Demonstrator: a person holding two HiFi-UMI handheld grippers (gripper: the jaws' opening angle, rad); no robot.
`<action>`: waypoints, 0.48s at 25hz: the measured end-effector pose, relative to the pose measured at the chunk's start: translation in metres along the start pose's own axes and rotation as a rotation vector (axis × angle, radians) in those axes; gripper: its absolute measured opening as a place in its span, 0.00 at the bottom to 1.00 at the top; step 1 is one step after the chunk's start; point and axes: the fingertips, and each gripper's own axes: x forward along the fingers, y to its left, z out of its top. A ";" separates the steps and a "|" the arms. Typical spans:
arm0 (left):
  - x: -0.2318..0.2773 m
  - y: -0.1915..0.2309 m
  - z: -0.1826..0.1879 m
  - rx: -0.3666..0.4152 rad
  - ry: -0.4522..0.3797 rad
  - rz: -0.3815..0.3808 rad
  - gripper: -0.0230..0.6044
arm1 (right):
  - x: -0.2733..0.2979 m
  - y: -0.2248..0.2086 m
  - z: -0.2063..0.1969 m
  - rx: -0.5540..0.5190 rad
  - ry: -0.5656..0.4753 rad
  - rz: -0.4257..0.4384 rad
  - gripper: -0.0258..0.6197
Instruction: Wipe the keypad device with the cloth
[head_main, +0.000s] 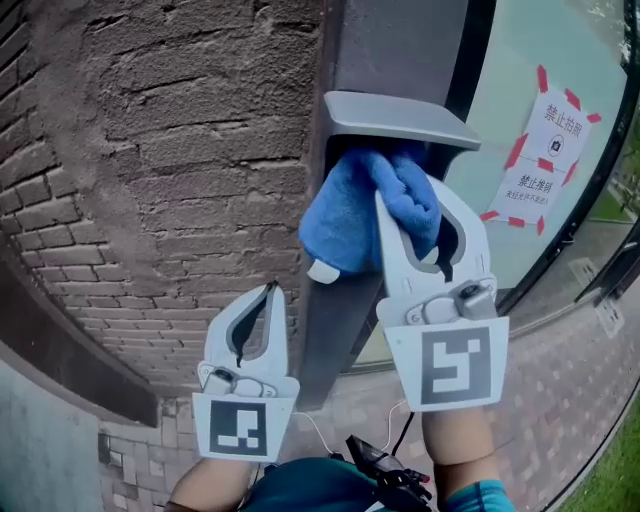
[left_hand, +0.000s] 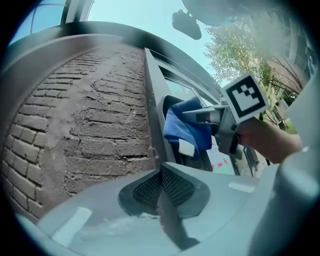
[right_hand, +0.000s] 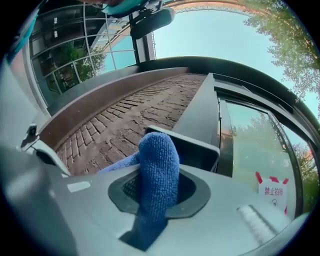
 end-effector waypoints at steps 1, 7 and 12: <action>0.003 0.002 0.004 0.007 -0.004 0.009 0.02 | -0.003 0.006 -0.007 -0.001 0.010 0.012 0.14; 0.025 0.011 0.004 0.013 0.008 0.036 0.02 | -0.026 0.050 -0.073 0.029 0.127 0.112 0.14; 0.039 0.012 -0.008 0.012 0.028 0.035 0.02 | -0.046 0.071 -0.111 0.090 0.219 0.178 0.14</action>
